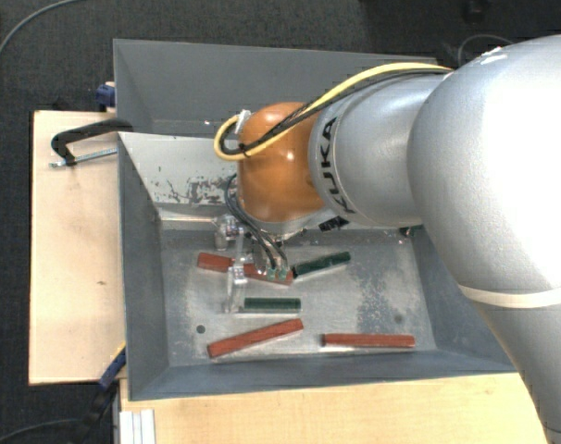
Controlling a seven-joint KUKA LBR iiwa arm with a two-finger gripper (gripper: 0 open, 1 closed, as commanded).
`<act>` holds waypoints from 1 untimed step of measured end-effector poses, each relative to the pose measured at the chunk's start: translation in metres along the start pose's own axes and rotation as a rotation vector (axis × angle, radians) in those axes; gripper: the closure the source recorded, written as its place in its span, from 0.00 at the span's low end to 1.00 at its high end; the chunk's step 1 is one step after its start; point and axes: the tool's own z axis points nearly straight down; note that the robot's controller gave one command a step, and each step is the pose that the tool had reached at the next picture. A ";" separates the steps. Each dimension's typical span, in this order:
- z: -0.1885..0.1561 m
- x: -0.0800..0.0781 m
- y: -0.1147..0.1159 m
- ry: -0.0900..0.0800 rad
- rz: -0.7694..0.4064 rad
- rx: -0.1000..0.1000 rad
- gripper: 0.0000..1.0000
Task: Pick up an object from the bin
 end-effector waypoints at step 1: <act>-0.005 0.000 0.002 -0.004 -0.001 -0.004 1.00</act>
Offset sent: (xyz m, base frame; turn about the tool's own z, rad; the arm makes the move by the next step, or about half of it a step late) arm 0.0000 0.0000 0.0000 0.0000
